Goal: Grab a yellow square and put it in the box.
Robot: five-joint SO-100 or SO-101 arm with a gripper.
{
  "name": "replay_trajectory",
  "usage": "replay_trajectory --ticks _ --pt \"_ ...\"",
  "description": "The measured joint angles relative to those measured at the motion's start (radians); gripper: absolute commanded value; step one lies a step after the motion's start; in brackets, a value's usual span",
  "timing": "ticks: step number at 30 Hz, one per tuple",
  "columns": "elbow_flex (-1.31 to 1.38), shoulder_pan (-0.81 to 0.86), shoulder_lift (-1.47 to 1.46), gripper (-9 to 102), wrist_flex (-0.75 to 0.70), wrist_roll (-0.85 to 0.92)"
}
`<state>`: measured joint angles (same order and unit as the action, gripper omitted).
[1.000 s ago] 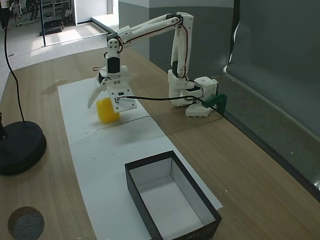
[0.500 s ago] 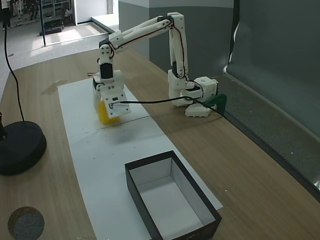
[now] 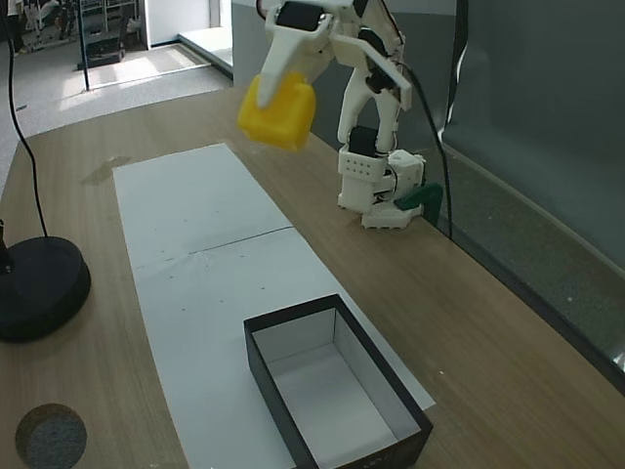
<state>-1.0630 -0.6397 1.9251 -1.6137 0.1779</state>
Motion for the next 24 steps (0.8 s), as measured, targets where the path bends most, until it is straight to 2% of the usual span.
replay_trajectory --ticks 5,13,19,24 --pt "0.086 -0.143 -0.172 13 0.04 -0.023" --pt "0.186 -0.218 -0.503 13 0.112 -0.063" --pt "0.287 -0.311 -0.629 13 0.114 -0.081" --pt "0.322 -0.304 -0.684 13 0.114 -0.081"
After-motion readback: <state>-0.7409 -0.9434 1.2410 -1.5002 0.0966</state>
